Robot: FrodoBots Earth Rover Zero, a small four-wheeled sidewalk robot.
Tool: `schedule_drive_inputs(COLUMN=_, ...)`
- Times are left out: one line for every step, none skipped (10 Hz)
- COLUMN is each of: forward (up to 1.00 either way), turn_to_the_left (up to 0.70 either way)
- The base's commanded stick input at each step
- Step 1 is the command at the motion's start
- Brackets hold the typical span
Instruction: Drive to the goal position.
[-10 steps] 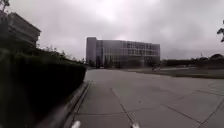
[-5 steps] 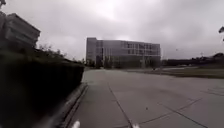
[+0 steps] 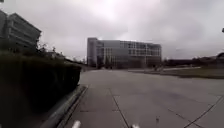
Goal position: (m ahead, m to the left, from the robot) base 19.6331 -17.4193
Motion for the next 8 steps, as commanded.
schedule_drive_inputs(forward=0.68, turn_to_the_left=0.00)
schedule_drive_inputs(forward=0.70, turn_to_the_left=0.00)
schedule_drive_inputs(forward=0.70, turn_to_the_left=0.00)
schedule_drive_inputs(forward=0.70, turn_to_the_left=0.00)
schedule_drive_inputs(forward=0.70, turn_to_the_left=0.00)
schedule_drive_inputs(forward=0.70, turn_to_the_left=0.00)
schedule_drive_inputs(forward=0.70, turn_to_the_left=0.00)
schedule_drive_inputs(forward=0.70, turn_to_the_left=0.00)
